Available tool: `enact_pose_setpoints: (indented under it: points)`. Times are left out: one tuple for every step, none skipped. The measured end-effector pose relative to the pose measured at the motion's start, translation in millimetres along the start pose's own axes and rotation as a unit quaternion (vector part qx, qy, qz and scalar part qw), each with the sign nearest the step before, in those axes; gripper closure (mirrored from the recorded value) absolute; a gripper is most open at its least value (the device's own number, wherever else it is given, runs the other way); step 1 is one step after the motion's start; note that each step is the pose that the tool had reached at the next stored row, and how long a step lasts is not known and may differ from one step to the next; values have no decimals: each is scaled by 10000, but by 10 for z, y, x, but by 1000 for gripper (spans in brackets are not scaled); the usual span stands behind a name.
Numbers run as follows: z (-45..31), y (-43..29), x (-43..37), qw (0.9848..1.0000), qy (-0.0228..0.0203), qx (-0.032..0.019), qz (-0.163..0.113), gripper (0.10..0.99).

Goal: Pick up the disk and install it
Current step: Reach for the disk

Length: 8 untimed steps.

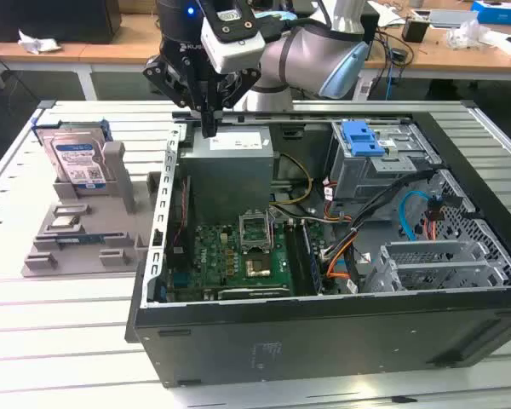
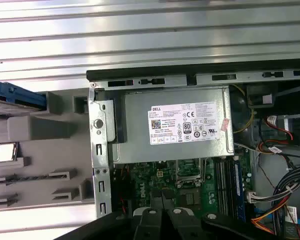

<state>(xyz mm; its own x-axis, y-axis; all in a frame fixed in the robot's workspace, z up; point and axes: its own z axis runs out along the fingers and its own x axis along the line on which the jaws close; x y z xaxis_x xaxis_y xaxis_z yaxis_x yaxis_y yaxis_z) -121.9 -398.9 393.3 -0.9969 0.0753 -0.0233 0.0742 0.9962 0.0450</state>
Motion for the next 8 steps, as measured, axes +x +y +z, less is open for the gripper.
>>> enact_pose_setpoints:
  points:
    - [0,0,2,10000,0,0,0,984]
    - [0,-1,15,10000,0,0,0,984]
    - [0,-1,20,10000,0,0,0,984]
    - [-1,-2,28,10000,0,0,1,984]
    - [-1,-2,30,10000,0,0,0,984]
    - [-1,-2,33,10000,0,0,0,984]
    - [-1,-3,38,10000,0,0,0,984]
    - [-1,-3,43,10000,0,0,0,984]
